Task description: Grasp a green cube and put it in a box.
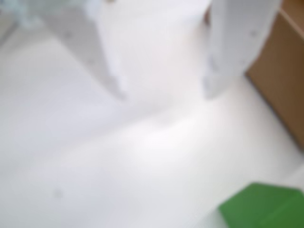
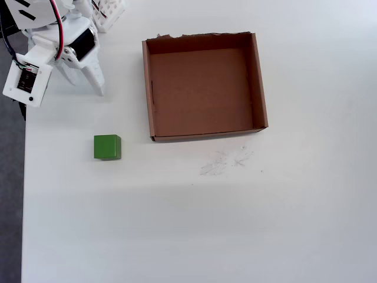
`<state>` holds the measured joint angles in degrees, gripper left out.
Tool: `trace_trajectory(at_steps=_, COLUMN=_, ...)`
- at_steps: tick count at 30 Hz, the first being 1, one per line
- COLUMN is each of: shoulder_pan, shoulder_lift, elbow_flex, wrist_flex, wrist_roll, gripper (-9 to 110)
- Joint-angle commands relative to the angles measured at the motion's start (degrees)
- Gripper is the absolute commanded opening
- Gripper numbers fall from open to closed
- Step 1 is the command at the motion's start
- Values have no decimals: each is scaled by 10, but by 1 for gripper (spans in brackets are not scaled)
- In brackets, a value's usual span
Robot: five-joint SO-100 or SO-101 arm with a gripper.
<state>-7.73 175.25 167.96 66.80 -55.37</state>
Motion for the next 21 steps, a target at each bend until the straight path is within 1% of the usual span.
trace_trajectory(at_steps=1, shoulder_pan=-10, shoulder_lift=-49, elbow_flex=-59, wrist_flex=-33, wrist_roll=-8, gripper=21)
trace_trajectory(at_steps=4, shoulder_pan=-12, shoulder_lift=-175, elbow_flex=-151, wrist_flex=-61, wrist_roll=-23, gripper=24)
trace_trajectory(at_steps=10, shoulder_pan=-4, shoulder_lift=-381, elbow_flex=-325, wrist_flex=-74, wrist_roll=-52, gripper=25)
trace_trajectory(at_steps=16, shoulder_pan=-19, shoulder_lift=-507, elbow_flex=-406, wrist_flex=-134, wrist_roll=-57, gripper=28)
trace_trajectory(at_steps=19, shoulder_pan=-19, shoulder_lift=-560, elbow_flex=-439, wrist_flex=-146, wrist_roll=-87, gripper=29)
trace_trajectory(at_steps=21, shoulder_pan=-19, shoulder_lift=-597, elbow_flex=-468, wrist_flex=-154, wrist_roll=-89, gripper=30)
